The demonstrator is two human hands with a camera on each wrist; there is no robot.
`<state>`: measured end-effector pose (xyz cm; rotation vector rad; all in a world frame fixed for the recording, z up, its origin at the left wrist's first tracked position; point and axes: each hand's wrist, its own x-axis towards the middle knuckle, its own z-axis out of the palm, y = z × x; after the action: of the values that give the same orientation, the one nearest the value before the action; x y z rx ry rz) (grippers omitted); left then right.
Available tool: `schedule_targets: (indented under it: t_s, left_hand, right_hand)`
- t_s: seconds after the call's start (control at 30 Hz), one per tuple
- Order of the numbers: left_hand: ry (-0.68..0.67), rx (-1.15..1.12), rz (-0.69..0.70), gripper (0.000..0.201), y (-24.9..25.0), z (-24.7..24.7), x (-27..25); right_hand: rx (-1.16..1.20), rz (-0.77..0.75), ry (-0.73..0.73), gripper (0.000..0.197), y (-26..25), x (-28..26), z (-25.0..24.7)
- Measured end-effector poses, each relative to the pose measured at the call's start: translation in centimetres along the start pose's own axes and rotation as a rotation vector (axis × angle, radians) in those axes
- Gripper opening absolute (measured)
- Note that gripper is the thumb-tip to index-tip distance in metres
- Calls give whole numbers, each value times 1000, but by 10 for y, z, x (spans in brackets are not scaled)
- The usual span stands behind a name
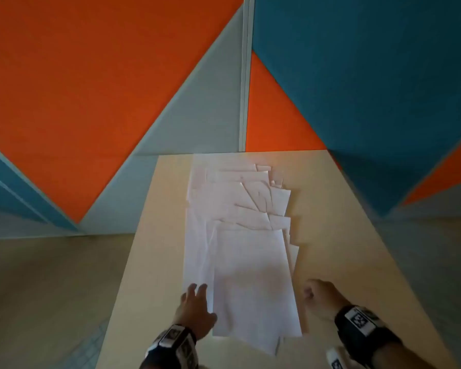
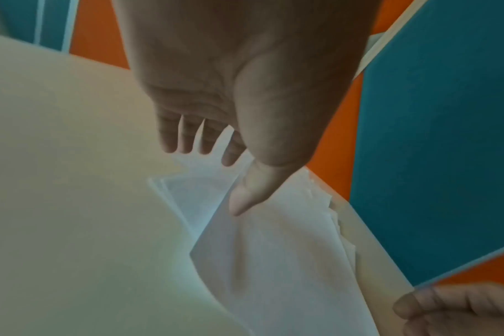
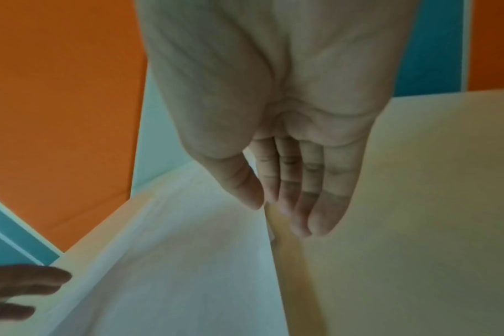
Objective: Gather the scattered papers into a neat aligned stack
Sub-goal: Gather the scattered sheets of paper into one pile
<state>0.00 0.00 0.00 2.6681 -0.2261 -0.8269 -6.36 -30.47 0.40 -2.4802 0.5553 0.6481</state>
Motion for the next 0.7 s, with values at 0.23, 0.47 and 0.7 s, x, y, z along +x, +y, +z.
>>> schedule_targets:
  t_s: [0.23, 0.47, 0.7]
  left_hand:
    - [6, -6, -81, 73, 7, 24, 3]
    - [77, -33, -168, 69, 17, 13, 23]
    - [118, -103, -138, 79, 23, -5, 62]
  right_hand:
    - [123, 80, -95, 16, -19, 11, 16]
    - [247, 108, -20, 14, -11, 35, 7]
    - [282, 150, 33, 28, -15, 78, -21]
